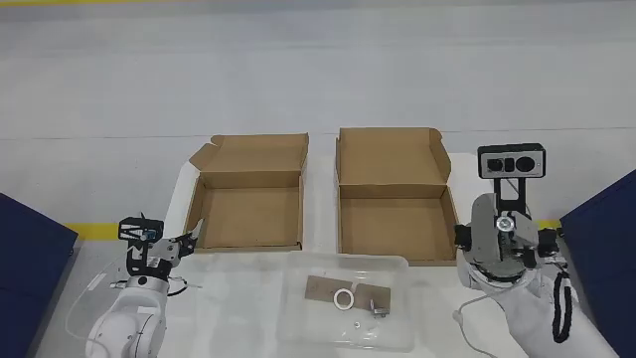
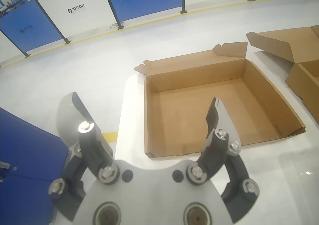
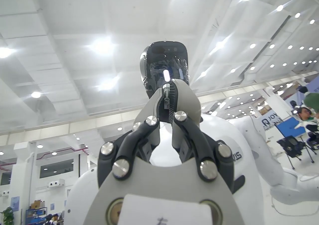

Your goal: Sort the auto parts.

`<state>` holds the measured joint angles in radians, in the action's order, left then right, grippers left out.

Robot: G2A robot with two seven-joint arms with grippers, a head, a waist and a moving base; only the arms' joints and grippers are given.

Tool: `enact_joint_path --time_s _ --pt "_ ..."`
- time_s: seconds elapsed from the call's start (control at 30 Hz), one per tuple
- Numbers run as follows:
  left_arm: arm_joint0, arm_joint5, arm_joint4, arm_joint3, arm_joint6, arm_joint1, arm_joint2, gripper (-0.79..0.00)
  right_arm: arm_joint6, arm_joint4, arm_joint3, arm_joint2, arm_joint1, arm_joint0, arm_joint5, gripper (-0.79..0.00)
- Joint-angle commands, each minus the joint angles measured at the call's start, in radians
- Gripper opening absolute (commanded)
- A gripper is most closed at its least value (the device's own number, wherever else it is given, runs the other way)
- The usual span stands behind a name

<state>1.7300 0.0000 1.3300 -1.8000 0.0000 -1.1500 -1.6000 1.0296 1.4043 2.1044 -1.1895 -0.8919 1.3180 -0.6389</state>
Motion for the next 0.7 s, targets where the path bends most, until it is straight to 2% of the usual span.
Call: enact_joint_path --time_s 0.0,0.67 --pt "0.000 0.000 0.000 0.000 0.000 0.000 0.000 0.000 -0.019 -0.037 0.011 -0.010 -0.003 0.008 0.007 -0.785" --pt "0.000 0.000 0.000 0.000 0.000 0.000 0.000 0.000 -0.009 -0.017 0.043 -0.073 -0.046 0.053 0.058 -0.785"
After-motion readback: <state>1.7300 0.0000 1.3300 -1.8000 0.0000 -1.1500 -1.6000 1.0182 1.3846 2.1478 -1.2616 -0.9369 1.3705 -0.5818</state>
